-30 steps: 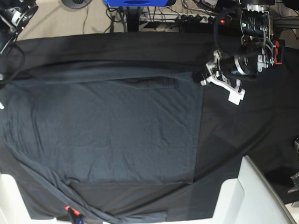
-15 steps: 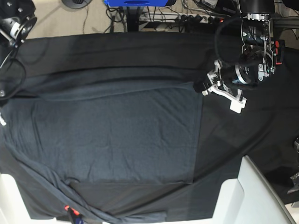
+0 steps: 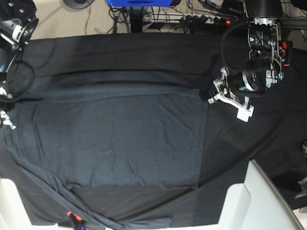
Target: Fold the T-shirt properly
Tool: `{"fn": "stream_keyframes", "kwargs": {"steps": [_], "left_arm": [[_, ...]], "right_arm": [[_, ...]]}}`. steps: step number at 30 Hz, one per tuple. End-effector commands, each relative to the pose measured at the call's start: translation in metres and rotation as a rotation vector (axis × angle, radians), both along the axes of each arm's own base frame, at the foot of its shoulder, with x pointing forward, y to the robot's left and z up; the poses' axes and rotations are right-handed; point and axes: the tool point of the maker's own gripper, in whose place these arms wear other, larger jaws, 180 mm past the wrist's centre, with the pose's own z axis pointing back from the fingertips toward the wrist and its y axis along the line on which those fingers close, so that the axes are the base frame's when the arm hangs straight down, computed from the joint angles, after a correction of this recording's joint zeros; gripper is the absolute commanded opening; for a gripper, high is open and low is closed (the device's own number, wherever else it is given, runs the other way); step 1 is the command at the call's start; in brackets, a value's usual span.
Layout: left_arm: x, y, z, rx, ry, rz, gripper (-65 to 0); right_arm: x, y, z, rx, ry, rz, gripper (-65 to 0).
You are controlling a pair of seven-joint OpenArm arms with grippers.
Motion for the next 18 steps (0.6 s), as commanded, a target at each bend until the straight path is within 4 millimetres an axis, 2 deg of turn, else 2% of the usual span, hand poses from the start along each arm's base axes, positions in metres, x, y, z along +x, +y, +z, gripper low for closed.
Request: {"fn": "stream_keyframes", "kwargs": {"steps": [1, 8, 12, 18], "left_arm": [[0.010, 0.006, 0.008, 0.032, -0.038, -0.003, -65.0], [0.015, -0.002, 0.002, 0.079, -0.039, 0.000, -65.0], [0.024, -0.004, 0.008, 0.080, -0.060, -0.004, -65.0], [0.028, -0.002, 0.010, 0.081, -0.069, 0.001, -65.0]], "right_arm": [[0.017, -0.014, 0.020, -0.039, -0.058, -0.005, -65.0], [0.018, -0.015, 0.021, -0.042, -0.061, -0.006, -65.0], [0.019, -0.014, 0.022, -0.041, -0.062, -0.004, -65.0], [0.019, -0.014, 0.022, -0.041, -0.062, -0.004, -65.0]]}}
